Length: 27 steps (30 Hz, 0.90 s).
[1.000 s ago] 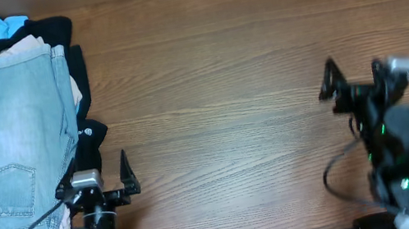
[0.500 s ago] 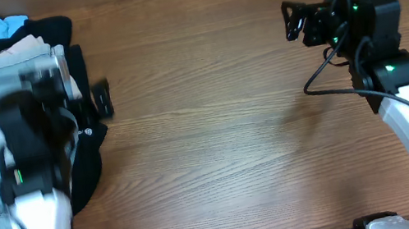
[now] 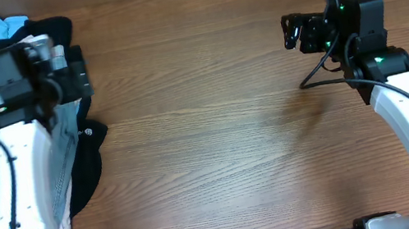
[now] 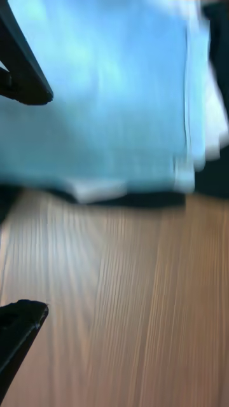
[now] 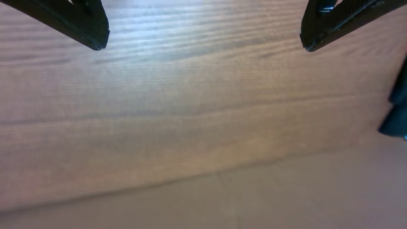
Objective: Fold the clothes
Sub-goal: 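Reach the left gripper to the clothes stack and grasp the top denim jeans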
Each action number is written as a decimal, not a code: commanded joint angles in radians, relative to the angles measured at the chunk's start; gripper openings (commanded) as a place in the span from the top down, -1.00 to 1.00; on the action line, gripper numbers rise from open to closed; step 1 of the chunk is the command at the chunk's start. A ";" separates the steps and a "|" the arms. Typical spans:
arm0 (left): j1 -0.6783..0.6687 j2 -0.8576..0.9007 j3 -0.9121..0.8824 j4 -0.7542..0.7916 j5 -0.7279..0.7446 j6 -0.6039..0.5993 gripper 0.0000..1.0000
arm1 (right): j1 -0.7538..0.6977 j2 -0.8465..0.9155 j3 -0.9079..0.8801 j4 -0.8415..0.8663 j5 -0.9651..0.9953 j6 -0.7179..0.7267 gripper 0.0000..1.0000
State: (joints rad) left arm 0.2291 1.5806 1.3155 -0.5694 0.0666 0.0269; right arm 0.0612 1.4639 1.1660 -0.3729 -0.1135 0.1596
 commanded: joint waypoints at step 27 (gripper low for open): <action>0.643 0.375 0.030 0.143 0.210 0.265 -0.89 | -0.002 0.021 0.025 -0.040 0.023 -0.004 -1.00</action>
State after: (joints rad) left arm 0.8589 1.9503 1.3293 -0.4263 0.2558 0.2478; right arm 0.0605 1.4879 1.1660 -0.4194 -0.0971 0.1600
